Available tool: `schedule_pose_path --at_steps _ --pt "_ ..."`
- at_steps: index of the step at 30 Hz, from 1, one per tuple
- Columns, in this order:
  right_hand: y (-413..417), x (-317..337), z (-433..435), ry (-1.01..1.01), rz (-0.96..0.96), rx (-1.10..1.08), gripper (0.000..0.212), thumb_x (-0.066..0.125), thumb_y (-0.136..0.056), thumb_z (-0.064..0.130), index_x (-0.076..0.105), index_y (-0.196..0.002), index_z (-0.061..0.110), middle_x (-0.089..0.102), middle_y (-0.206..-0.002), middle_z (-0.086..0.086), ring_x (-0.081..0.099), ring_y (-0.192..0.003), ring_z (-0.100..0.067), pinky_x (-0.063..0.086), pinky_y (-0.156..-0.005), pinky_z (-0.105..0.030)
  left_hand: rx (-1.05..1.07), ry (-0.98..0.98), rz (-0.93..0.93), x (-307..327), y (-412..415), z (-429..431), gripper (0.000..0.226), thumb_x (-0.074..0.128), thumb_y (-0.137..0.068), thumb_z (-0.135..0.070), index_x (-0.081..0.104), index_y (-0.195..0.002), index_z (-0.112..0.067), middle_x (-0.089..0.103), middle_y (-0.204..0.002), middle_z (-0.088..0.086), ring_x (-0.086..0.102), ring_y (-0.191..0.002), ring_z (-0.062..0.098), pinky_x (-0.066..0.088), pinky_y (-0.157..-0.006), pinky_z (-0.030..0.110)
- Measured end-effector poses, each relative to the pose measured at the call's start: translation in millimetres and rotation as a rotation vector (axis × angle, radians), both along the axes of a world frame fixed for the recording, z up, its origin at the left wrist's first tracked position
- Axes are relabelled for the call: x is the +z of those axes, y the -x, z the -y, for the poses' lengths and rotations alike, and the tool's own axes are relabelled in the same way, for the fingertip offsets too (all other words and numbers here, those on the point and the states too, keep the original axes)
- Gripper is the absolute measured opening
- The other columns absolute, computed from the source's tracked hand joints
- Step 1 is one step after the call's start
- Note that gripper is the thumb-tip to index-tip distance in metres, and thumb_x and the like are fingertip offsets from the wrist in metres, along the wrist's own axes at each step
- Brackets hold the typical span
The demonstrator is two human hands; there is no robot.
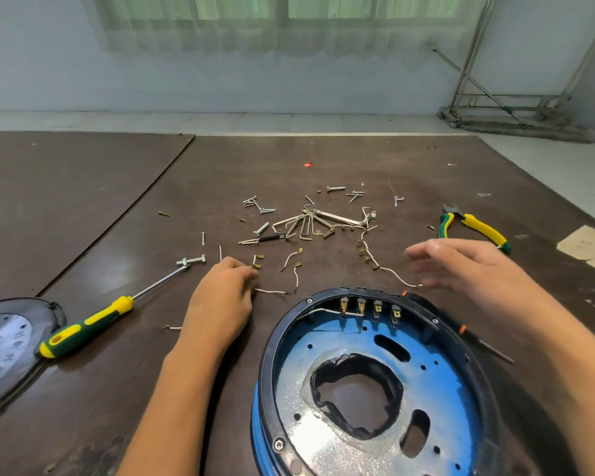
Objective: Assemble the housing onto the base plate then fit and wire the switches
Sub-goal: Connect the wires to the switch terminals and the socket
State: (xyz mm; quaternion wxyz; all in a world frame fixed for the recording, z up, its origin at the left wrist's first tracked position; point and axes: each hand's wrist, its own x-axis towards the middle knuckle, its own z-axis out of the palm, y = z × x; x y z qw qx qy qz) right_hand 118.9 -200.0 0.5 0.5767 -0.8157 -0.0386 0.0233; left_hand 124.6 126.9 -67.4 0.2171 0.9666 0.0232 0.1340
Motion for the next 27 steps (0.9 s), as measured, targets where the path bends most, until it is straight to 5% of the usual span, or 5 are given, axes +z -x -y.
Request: schedule_pose_path --at_steps 5,12,15,19,27 --pt "-16 -26 3 0.437 -0.059 0.135 0.052 0.033 -0.099 0.057 0.076 -0.104 0.028 0.064 -0.118 0.02 0.055 -0.107 0.011 0.037 -0.091 -0.013 -0.114 0.229 0.061 10 2 11 0.031 0.05 -0.098 -0.005 0.07 -0.117 -0.018 0.061 -0.117 -0.001 0.058 -0.108 0.016 0.036 -0.086 0.011" --pt "-22 -33 0 0.633 -0.018 0.128 0.084 0.025 -0.08 0.074 0.072 -0.108 0.01 0.063 -0.121 0.003 0.057 -0.11 -0.014 0.041 -0.098 -0.035 -0.35 0.349 -0.102 60 22 36 0.026 0.053 -0.1 -0.018 0.069 -0.115 -0.032 0.068 -0.108 -0.017 0.062 -0.102 -0.003 0.05 -0.096 0.026" --pt "-23 -37 3 0.666 0.024 0.092 0.074 0.032 -0.093 0.064 0.068 -0.093 -0.001 0.066 -0.106 -0.018 0.062 -0.099 -0.027 0.045 -0.09 -0.041 -0.406 0.26 -0.129 71 32 51 0.027 0.051 -0.101 -0.023 0.065 -0.12 -0.035 0.065 -0.111 -0.021 0.058 -0.104 -0.007 0.047 -0.093 0.017" --pt "-28 -41 12 0.687 0.043 0.016 0.058 0.037 -0.099 0.056 0.067 -0.081 0.01 0.066 -0.085 -0.009 0.061 -0.084 -0.023 0.044 -0.076 -0.037 -0.441 0.184 -0.125 71 37 72 0.027 0.048 -0.102 -0.025 0.061 -0.124 -0.034 0.057 -0.117 -0.017 0.054 -0.105 -0.004 0.041 -0.084 0.006" --pt "-30 -42 24 0.778 -0.073 -0.047 0.059 0.046 -0.099 0.054 0.068 -0.082 0.002 0.065 -0.082 -0.02 0.062 -0.079 -0.031 0.05 -0.073 -0.042 -0.377 0.042 -0.209 49 35 89 0.028 0.04 -0.103 -0.029 0.047 -0.129 -0.036 0.053 -0.124 -0.013 0.055 -0.11 0.01 0.052 -0.093 0.04"
